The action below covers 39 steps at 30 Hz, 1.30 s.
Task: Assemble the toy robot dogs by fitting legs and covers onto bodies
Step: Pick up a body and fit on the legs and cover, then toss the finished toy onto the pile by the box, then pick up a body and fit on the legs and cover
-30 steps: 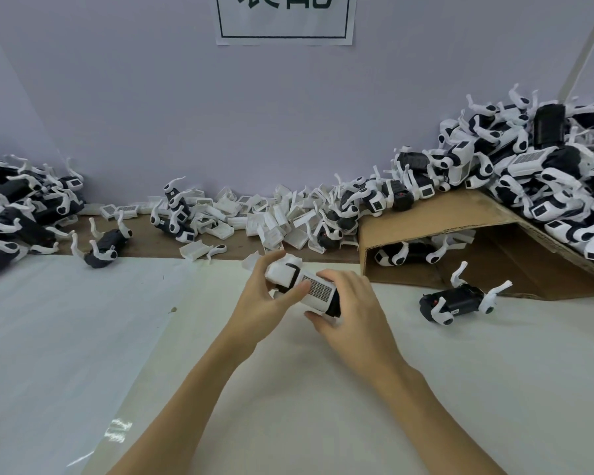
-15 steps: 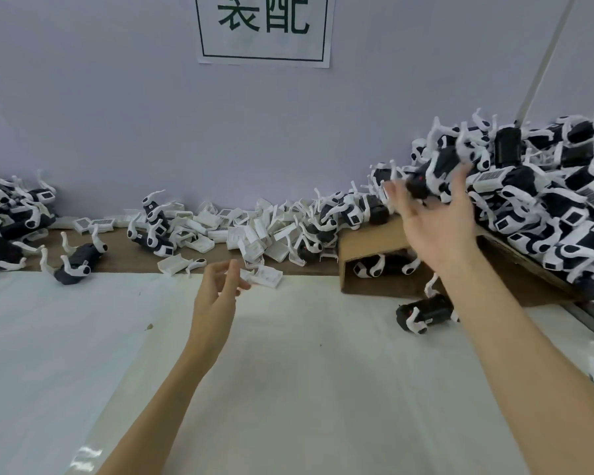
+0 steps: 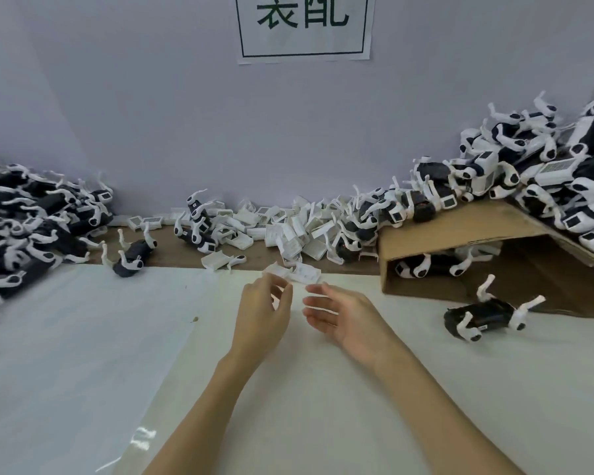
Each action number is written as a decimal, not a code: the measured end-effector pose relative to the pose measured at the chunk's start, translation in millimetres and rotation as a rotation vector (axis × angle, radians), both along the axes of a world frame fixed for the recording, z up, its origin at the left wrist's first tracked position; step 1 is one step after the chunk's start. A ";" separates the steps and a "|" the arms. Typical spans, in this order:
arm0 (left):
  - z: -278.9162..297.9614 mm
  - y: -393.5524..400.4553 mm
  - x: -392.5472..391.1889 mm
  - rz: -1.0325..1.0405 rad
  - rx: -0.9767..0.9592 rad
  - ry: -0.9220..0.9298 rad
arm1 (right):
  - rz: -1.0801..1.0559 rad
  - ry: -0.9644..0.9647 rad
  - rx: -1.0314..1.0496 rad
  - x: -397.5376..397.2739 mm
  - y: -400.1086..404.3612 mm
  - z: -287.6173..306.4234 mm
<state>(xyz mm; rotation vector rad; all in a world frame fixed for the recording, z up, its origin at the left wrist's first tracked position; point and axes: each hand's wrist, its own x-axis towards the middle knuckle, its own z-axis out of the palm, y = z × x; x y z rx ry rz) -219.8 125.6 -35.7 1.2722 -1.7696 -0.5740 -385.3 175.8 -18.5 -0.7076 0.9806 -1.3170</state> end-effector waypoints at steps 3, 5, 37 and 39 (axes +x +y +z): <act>-3.3 -5.4 3.3 0.074 0.009 -0.002 | -0.003 -0.111 -0.008 14.4 -4.8 -11.2; -3.9 -20.2 10.4 0.180 0.047 -0.012 | 0.010 -0.210 -0.007 15.5 -6.0 -15.6; 5.6 -84.3 62.9 0.305 -0.280 0.006 | 0.047 -0.279 -0.017 6.0 -7.3 -7.3; 0.8 -56.9 44.6 0.242 -0.352 0.074 | 0.020 -0.283 -0.015 8.4 -4.1 -5.8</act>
